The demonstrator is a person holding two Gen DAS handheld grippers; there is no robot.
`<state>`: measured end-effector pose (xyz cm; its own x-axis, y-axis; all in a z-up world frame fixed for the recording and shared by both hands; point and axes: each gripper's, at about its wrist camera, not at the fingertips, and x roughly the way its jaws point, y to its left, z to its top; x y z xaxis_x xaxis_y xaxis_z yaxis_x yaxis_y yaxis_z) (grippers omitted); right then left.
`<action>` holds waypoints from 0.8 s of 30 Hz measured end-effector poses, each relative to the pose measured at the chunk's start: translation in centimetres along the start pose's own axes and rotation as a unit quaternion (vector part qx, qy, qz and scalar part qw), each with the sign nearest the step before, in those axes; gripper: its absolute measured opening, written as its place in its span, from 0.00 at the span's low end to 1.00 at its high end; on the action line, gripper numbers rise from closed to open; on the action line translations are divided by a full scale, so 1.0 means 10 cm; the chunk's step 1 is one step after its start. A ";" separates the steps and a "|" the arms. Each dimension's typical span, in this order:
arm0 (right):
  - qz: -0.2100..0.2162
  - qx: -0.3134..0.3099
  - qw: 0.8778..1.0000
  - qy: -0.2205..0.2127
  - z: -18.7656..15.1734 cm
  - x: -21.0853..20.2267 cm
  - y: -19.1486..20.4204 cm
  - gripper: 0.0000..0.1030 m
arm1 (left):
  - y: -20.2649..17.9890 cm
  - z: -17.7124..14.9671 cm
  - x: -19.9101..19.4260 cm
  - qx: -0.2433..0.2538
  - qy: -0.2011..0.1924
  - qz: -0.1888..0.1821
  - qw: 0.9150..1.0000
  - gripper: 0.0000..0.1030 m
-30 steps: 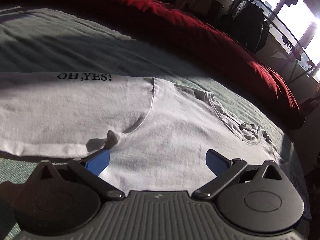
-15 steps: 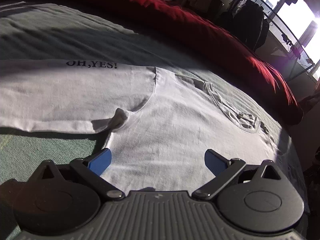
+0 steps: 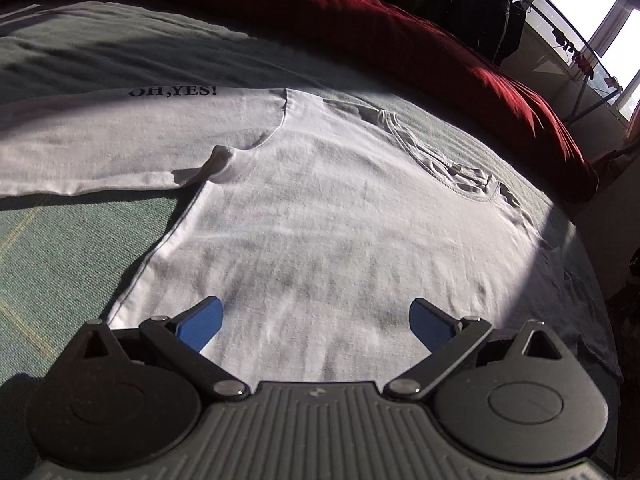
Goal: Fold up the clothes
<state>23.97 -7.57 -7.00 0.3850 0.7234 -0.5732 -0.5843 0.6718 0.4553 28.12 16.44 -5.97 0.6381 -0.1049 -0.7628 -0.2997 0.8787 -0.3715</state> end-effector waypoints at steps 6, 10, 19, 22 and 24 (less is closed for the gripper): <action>0.010 -0.002 1.000 0.001 0.00 -0.03 0.05 1.00 | -0.08 -0.31 -0.49 0.043 -0.016 0.005 0.999 0.96; 0.021 -0.012 1.000 0.004 -0.02 -0.08 0.13 1.00 | -0.10 -0.51 -0.56 0.069 -0.009 0.020 0.997 0.96; 0.018 -0.063 0.998 0.016 -0.17 -0.20 0.35 1.00 | -0.09 -0.84 -0.62 0.082 -0.014 0.032 0.996 0.96; 0.028 -0.068 0.997 0.011 -0.20 -0.26 0.36 1.00 | -0.09 -0.86 -0.67 0.082 -0.019 0.026 0.996 0.96; 0.029 -0.071 0.997 0.010 -0.21 -0.28 0.36 1.00 | -0.05 -0.88 -0.70 0.074 -0.021 0.023 0.997 0.96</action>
<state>19.30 -7.46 -5.18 0.3331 0.7565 -0.5629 -0.7009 0.5979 0.3888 17.61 12.64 -5.08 0.6557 -0.0472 -0.7536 -0.2235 0.9412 -0.2534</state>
